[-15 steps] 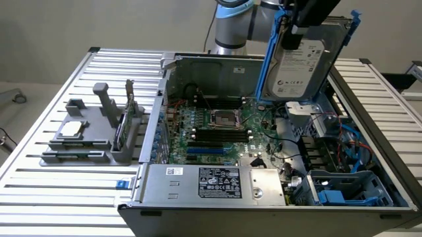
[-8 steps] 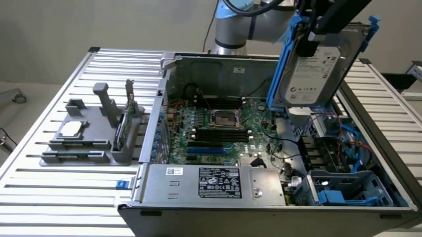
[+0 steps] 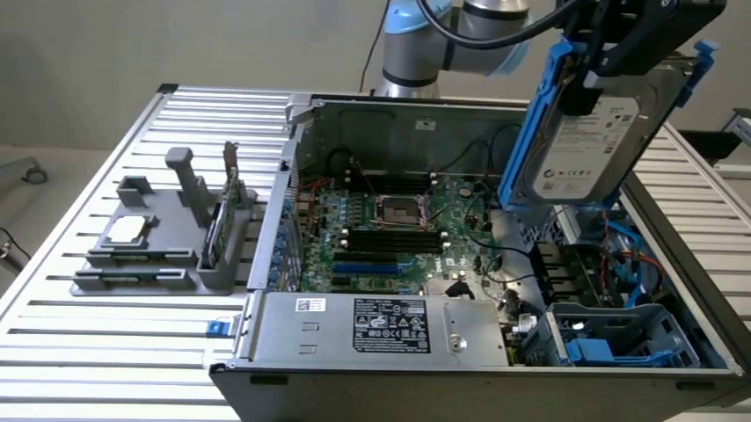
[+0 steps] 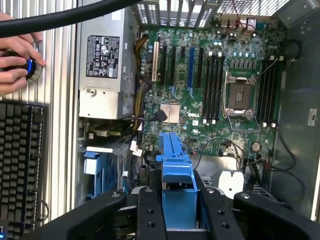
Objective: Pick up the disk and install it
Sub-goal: 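Pick up the disk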
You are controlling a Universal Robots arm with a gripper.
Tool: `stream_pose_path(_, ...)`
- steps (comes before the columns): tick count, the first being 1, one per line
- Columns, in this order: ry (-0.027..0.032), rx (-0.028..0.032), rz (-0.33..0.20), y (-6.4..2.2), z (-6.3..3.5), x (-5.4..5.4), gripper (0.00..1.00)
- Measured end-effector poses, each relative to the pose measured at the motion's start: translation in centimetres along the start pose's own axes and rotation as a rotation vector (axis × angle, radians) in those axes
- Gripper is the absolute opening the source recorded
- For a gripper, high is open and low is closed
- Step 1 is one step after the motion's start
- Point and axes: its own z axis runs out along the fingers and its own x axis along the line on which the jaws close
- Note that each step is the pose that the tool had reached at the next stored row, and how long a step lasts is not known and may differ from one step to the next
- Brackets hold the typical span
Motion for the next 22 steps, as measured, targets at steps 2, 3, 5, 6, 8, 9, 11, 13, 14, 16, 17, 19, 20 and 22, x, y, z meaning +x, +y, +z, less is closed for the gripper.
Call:
stream_pose_path(2, -0.0001, 0.0000, 0.000, -0.47, 0.03, 0.5, 0.33)
stream_pose_path(3, -0.0001, 0.0000, 0.000, -0.70, 0.04, 0.7, 0.33)
stream_pose_path(5, -0.0003, 0.0001, 0.000, -1.15, 0.06, 1.2, 0.33)
stream_pose_path(6, -0.0003, 0.0001, 0.000, -1.35, 0.07, 1.5, 0.33)
stream_pose_path(8, -0.0002, 0.0000, 0.000, -1.71, 0.08, 2.1, 0.33)
stream_pose_path(9, -0.0002, 0.0000, 0.000, -1.88, 0.08, 2.4, 0.33)
stream_pose_path(11, -0.0002, 0.0000, 0.000, -2.22, 0.09, 3.0, 0.33)
stream_pose_path(13, -0.0003, 0.0000, 0.000, -2.56, 0.11, 3.7, 0.33)
stream_pose_path(14, -0.0003, 0.0000, 0.000, -2.72, 0.11, 4.0, 0.33)
stream_pose_path(16, -0.0003, 0.0000, 0.000, -3.01, 0.13, 4.6, 0.33)
stream_pose_path(17, -0.0003, 0.0001, 0.000, -3.11, 0.13, 4.9, 0.33)
stream_pose_path(19, -0.0002, 0.0000, 0.000, -3.26, 0.14, 5.5, 0.33)
stream_pose_path(20, -0.0003, 0.0000, 0.000, -3.32, 0.15, 5.8, 0.33)
stream_pose_path(22, -0.0004, 0.0001, 0.000, -3.42, 0.17, 6.4, 0.33)
